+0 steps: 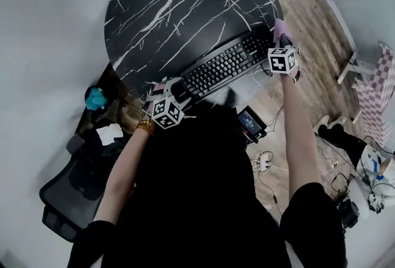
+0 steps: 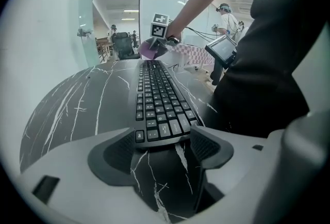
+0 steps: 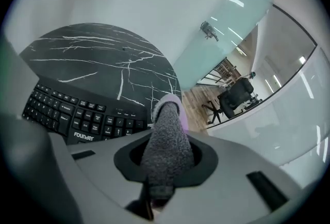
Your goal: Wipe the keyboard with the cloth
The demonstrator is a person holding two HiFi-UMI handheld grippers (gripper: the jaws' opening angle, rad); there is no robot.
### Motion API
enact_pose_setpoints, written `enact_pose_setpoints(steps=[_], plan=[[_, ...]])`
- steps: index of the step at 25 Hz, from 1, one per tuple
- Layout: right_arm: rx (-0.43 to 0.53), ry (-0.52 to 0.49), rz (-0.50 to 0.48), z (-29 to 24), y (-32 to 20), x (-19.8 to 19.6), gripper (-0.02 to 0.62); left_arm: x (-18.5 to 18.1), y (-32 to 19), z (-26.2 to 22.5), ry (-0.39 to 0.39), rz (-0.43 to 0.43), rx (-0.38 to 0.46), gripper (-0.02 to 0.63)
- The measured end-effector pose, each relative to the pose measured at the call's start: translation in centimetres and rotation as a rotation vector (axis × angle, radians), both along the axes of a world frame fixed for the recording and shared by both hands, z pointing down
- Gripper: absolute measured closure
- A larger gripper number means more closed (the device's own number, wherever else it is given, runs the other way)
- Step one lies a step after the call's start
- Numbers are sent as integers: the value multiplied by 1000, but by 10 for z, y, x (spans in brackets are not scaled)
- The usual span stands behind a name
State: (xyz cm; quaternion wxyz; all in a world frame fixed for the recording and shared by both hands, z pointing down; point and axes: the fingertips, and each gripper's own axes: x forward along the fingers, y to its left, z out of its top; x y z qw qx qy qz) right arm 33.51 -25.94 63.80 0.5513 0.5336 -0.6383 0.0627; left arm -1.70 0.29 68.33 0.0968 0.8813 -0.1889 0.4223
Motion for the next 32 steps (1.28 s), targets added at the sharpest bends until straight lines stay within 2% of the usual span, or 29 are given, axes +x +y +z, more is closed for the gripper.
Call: enact_pose_setpoints(steps=[14, 18, 22, 26, 32], plan=[[-235, -115, -30, 58, 20, -41, 523, 0, 5, 13, -93, 15, -17, 282], [-223, -155, -27, 60, 19, -48, 523, 0, 6, 13, -91, 31, -16, 282], [-237, -176, 3, 59, 24, -51, 526, -2, 5, 13, -82, 29, -15, 282], [-251, -247, 56, 58, 28, -59, 529, 0, 5, 13, -90, 30, -16, 282], [-258, -293, 83, 57, 32, -69, 529, 0, 4, 14, -95, 26, -22, 282]])
